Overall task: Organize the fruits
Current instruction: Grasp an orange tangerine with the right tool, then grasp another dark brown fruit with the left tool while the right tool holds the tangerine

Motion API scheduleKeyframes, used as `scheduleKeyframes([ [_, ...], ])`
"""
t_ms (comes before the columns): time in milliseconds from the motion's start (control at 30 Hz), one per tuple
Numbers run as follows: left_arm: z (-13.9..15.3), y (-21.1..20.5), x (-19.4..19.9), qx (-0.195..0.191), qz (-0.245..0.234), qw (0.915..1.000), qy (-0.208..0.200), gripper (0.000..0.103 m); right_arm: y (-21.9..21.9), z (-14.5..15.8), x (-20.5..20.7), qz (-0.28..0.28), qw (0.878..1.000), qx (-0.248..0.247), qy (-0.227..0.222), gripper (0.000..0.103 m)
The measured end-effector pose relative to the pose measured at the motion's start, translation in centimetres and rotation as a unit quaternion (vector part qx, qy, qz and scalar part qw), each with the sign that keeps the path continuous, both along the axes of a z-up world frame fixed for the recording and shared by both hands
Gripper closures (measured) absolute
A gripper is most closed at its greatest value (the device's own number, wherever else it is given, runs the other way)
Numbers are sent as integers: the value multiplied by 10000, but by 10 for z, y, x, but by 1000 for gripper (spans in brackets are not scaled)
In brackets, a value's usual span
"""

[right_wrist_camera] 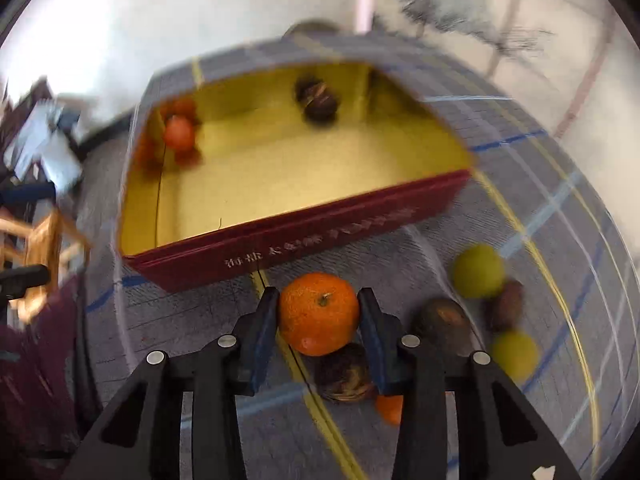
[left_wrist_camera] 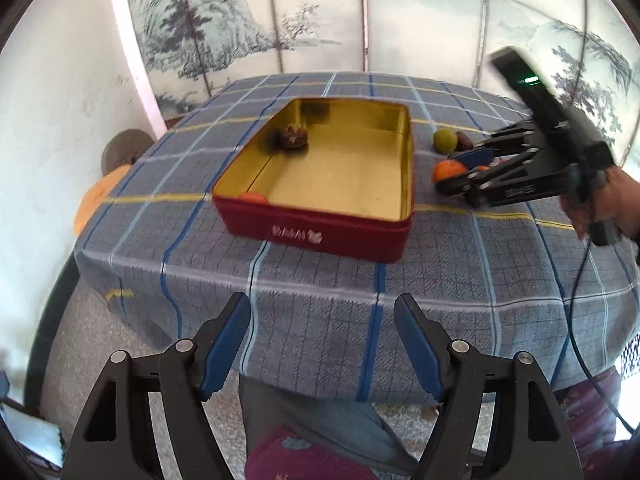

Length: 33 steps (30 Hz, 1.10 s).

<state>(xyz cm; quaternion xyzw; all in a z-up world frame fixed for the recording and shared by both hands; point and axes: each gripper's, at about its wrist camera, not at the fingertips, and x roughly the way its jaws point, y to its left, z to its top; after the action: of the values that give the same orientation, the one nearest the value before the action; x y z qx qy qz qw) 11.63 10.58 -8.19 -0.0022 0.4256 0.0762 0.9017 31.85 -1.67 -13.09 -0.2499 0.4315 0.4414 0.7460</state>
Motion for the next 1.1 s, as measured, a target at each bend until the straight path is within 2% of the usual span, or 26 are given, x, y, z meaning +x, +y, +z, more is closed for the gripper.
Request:
scheduleKeyframes([
  [67, 8, -8, 5, 65, -236, 9996, -102, 28, -46, 20, -1, -629, 9953, 730, -12, 67],
  [133, 16, -18, 12, 204, -530, 9982, -208, 28, -92, 28, -2, -1336, 9864, 912, -300, 66],
  [233, 28, -41, 32, 237, -1392, 9893, -368, 26, -161, 25, -4, -2351, 9674, 678, -655, 66],
  [333, 34, -64, 59, 340, -2279, 9721, -435, 25, -215, 15, 6, -3124, 9470, 358, -659, 66],
  [400, 35, -80, 78, 564, -2758, 9589, -348, 25, -237, 7, 9, -3361, 9397, 244, -583, 66],
  [500, 34, -95, 106, 498, -3384, 9394, -239, 25, -256, -6, 10, -3501, 9353, 300, -425, 66],
  [567, 28, -102, 127, 566, -3470, 9362, -4, 26, -256, -12, 10, -3506, 9350, 337, -406, 66],
  [700, 8, -108, 169, 456, -3584, 9306, 584, 32, -260, -15, 10, -3549, 9322, 623, -355, 65],
  [833, -14, -119, 182, 738, -3759, 9193, 897, 33, -263, -19, 8, -3546, 9322, 695, -223, 65],
  [900, -28, -124, 187, 809, -3751, 9178, 1019, 34, -262, -19, 9, -3537, 9324, 722, -185, 64],
  [967, -39, -126, 194, 804, -3769, 9152, 1181, 40, -264, -19, 9, -3542, 9318, 781, -147, 64],
  [1033, -48, -127, 198, 757, -3806, 9117, 1349, 53, -264, -19, 9, -3541, 9316, 810, -129, 64],
  [1100, -52, -127, 204, 549, -3878, 9098, 1375, 60, -265, -19, 8, -3541, 9316, 809, -130, 63],
])
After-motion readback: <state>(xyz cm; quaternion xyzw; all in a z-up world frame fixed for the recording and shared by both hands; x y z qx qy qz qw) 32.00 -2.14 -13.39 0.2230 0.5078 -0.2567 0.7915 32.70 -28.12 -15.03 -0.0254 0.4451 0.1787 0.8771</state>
